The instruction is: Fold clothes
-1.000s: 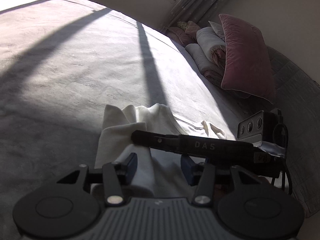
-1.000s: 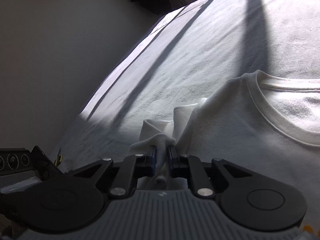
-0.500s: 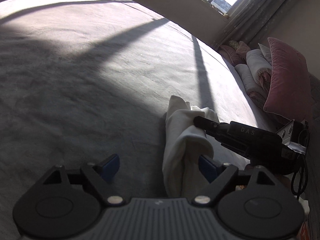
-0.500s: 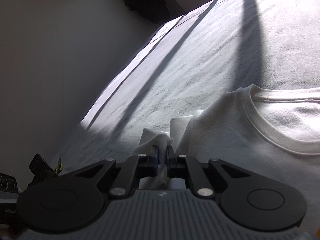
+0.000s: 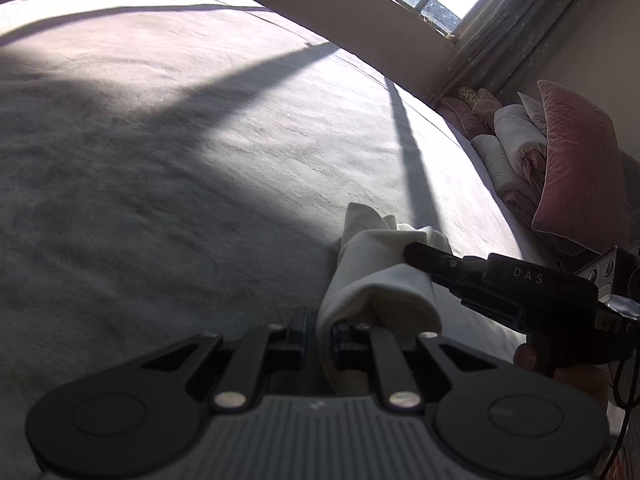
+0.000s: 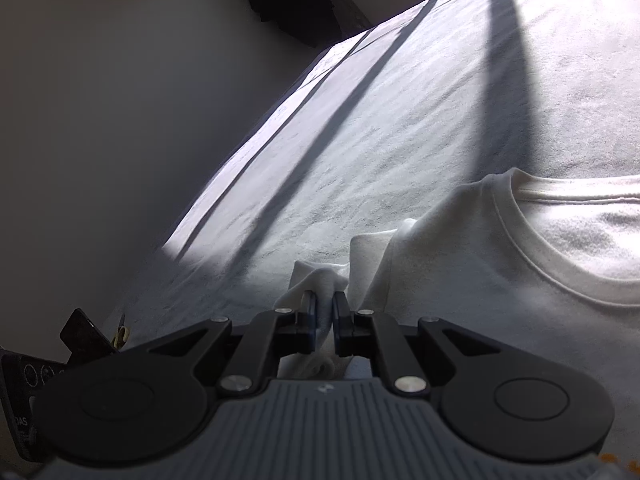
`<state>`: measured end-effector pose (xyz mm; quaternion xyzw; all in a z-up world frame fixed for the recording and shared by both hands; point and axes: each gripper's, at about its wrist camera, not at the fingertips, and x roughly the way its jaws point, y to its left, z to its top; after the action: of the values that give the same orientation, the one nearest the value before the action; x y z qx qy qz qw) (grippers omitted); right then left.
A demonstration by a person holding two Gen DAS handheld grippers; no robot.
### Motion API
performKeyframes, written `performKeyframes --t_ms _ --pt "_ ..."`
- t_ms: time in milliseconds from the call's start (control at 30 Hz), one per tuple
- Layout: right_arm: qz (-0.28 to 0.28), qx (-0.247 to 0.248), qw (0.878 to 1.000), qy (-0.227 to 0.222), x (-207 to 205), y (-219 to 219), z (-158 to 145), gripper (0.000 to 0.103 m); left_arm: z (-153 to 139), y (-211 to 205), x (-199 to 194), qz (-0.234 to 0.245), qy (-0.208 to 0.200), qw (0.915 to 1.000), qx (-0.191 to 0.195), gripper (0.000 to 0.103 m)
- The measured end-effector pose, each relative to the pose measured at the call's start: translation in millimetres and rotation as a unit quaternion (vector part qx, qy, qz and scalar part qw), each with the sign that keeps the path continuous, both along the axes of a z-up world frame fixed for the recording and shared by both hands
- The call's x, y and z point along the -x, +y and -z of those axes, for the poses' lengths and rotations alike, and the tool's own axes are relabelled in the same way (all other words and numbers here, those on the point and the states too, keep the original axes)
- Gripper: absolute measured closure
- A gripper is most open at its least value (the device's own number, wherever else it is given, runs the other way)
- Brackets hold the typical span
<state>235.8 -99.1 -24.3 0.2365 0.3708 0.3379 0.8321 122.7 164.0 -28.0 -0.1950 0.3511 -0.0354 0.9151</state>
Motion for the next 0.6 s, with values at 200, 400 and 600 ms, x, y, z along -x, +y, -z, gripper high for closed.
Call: performKeyframes --t_ms 200,400,600 --pt "-0.019 -0.002 1.0 -0.013 6 12 -8 0.092 -26 -3 10 -0.042 -0.055 0.992 -0.106 0.092" --pt "-0.046 0.0 0.999 -0.02 13 29 -11 0.091 -44 -9 18 -0.077 -0.1 0.9656 -0.227 0.092" --pt "-0.048 0.007 0.998 -0.034 18 31 -18 0.085 -52 -27 30 -0.077 -0.165 0.9297 -0.32 0.092"
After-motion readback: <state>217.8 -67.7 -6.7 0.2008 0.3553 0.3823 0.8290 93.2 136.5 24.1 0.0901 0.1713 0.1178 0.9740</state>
